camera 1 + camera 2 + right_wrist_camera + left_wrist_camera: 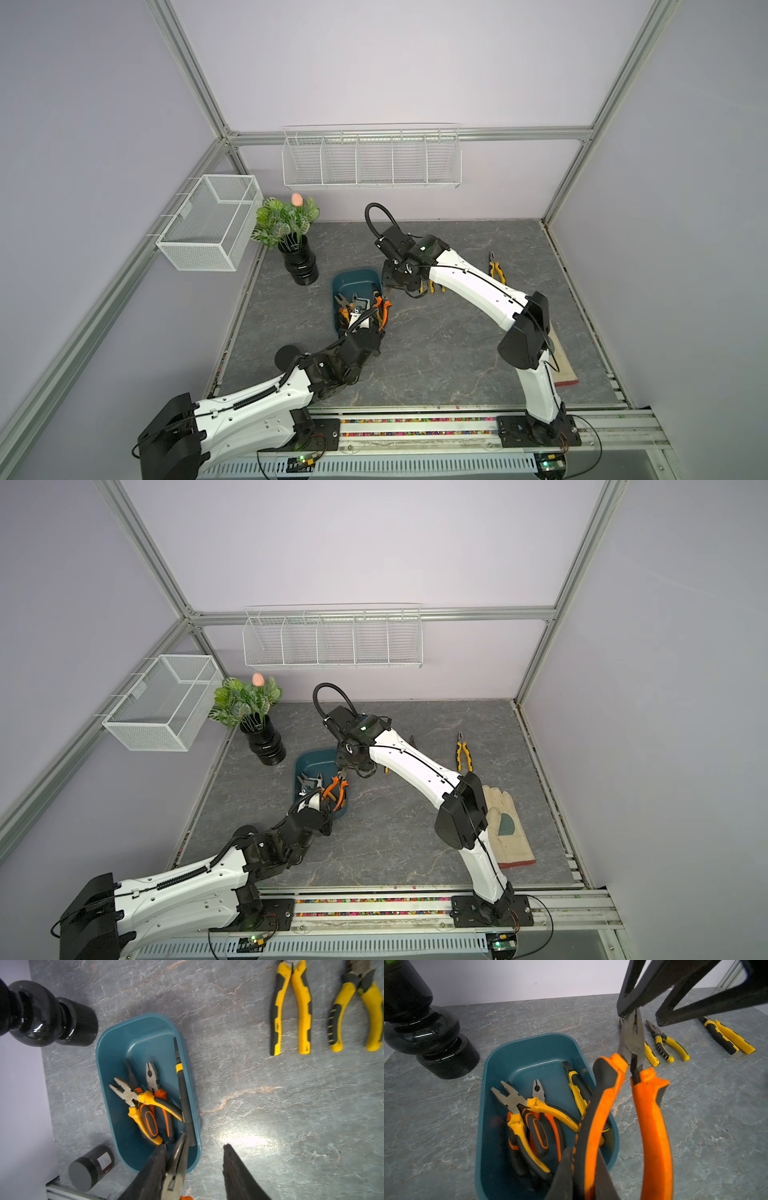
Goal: Take the pliers out of the storage box
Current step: Pick up the pliers from the storage box.
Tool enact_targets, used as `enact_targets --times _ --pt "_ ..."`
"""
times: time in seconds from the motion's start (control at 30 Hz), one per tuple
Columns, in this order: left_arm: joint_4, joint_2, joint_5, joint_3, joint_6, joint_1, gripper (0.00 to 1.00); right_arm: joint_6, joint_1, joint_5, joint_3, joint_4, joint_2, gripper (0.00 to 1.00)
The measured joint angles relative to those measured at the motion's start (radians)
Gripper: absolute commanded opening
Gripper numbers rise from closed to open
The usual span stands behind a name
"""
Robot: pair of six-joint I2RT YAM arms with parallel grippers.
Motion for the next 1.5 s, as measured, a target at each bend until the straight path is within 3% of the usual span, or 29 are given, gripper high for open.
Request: enact_targets --times 0.57,0.83,1.1,1.27,1.37,1.43,1.5 --pt "-0.005 0.029 0.000 0.000 0.004 -0.005 0.00 0.075 0.026 -0.082 -0.190 0.167 -0.007 0.31" --pt "-0.004 0.071 -0.029 0.009 0.003 -0.024 0.00 0.093 0.026 -0.079 -0.226 0.188 -0.029 0.31" --pt "0.006 0.111 -0.100 0.035 0.004 -0.064 0.00 0.096 0.030 -0.076 -0.228 0.180 -0.062 0.38" --pt "0.006 0.116 -0.118 0.040 0.004 -0.071 0.00 0.100 0.029 -0.084 -0.233 0.185 -0.063 0.35" --pt "-0.002 0.119 -0.126 0.040 0.004 -0.075 0.00 0.118 0.029 -0.090 -0.249 0.203 -0.066 0.30" --pt "-0.010 0.122 -0.130 0.040 0.003 -0.077 0.00 0.135 0.029 -0.090 -0.266 0.220 -0.074 0.15" --pt "-0.011 0.124 -0.135 0.040 0.002 -0.082 0.00 0.167 0.028 -0.096 -0.274 0.247 -0.083 0.09"
